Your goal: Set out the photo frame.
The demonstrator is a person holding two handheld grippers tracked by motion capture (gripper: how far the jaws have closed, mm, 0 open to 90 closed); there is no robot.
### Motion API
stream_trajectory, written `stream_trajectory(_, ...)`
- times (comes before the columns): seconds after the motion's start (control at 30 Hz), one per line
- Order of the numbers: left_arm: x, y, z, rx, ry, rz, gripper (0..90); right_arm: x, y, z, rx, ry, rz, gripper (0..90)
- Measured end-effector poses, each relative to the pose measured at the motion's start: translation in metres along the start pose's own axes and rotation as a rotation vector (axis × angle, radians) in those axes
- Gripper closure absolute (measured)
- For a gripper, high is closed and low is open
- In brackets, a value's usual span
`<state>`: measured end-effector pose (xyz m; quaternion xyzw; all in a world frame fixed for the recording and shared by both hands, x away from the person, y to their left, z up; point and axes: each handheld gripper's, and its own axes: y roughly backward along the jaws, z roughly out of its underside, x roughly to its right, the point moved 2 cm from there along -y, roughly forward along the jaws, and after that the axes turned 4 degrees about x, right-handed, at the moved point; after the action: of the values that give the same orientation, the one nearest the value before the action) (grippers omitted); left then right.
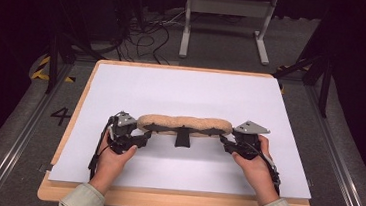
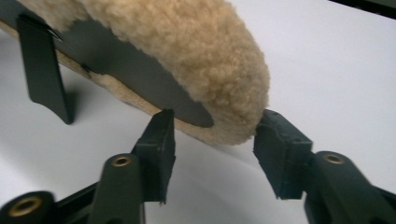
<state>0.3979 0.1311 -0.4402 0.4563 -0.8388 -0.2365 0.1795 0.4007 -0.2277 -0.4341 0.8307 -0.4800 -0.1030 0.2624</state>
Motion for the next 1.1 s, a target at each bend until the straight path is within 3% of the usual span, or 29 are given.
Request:
stream_trajectory(0.13,0.0,0.002,0.001,0.0,-0.009,0.002,39.3,0.001,0.005,-0.002,0.018,0.001,-0.013,42.5)
stream_trajectory(0.27,-0.002,0.008,0.002,0.015,-0.042,-0.004,41.0,0.003,0.012,-0.005,0.022,0.022,-0.008,42.0)
stream_trajectory(0.57,-0.009,0.035,0.0,0.046,-0.108,-0.022,76.3,0.003,0.025,-0.003,-0.007,0.059,-0.012,48.9)
stream_trajectory(0.73,-0.016,0.04,-0.003,0.052,-0.103,-0.022,90.0,-0.003,0.032,-0.005,0.0,0.067,-0.04,52.8)
stream_trajectory(0.9,-0.019,0.045,-0.008,0.06,-0.111,-0.011,90.0,-0.01,0.038,-0.007,-0.003,0.088,-0.078,56.7)
stream_trajectory(1.1,-0.023,0.036,-0.018,0.068,-0.094,-0.015,90.0,-0.014,0.041,-0.009,-0.005,0.096,-0.109,61.4)
